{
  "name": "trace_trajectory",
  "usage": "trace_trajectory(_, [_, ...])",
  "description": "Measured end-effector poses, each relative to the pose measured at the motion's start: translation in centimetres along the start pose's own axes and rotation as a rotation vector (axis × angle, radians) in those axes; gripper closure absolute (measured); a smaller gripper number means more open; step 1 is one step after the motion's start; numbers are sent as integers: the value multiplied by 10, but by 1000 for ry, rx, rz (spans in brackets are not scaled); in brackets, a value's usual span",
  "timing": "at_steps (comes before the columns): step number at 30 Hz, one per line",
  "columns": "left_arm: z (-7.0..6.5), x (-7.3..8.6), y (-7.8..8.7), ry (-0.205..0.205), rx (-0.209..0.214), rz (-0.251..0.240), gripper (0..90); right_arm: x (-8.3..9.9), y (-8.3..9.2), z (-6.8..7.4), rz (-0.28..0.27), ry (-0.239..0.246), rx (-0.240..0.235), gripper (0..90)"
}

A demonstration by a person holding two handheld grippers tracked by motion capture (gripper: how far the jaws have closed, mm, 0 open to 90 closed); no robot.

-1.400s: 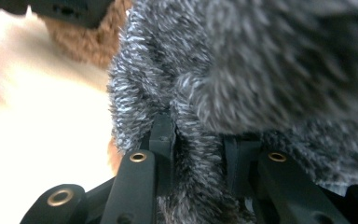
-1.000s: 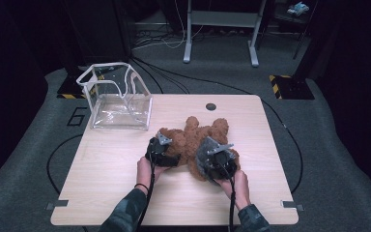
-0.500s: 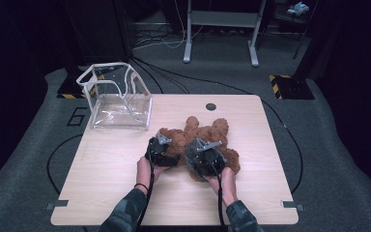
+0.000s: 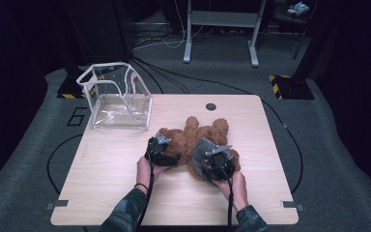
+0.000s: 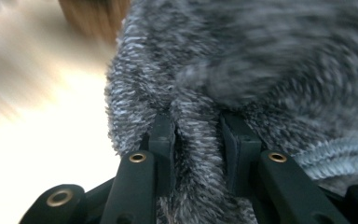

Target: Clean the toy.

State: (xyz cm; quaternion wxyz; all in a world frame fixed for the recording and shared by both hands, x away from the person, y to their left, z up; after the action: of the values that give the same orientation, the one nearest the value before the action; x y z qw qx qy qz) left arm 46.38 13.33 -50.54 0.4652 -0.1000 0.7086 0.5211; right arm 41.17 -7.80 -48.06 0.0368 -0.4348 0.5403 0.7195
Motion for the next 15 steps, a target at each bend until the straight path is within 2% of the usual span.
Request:
trace_trajectory(1, [0,0,0,-1,0,2,224,-7,3,2,-39,8,0,684])
trace_trajectory(3, [0,0,0,-1,0,2,224,-21,5,6,-64,20,22,684])
trace_trajectory(6, [0,0,0,0,-1,4,224,-28,-5,9,-49,52,55,684])
trace_trajectory(7, [0,0,0,-4,0,4,224,-25,-21,11,-1,60,69,685])
trace_trajectory(8, [0,0,0,-5,2,2,224,-21,-28,11,17,67,74,686])
trace_trajectory(10, [0,1,1,-9,3,4,224,-10,-36,11,32,44,65,689])
trace_trajectory(12, [0,1,1,-10,6,5,223,-2,-35,11,14,28,55,691])
trace_trajectory(15, [0,0,1,-5,8,3,224,7,-30,10,43,24,56,691])
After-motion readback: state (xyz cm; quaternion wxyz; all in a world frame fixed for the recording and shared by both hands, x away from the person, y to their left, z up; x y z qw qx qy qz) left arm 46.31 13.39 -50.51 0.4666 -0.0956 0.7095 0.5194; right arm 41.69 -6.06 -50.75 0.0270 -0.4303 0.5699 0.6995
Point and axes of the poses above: each handheld gripper's, and its own axes: y roughly backward along the jaws, x roughly out of its underside, z roughly to its left, the point moved 3 cm from there along -y, roughly forward along the jaws, and after that the axes turned 4 degrees about -z, right-handed, at the moved point
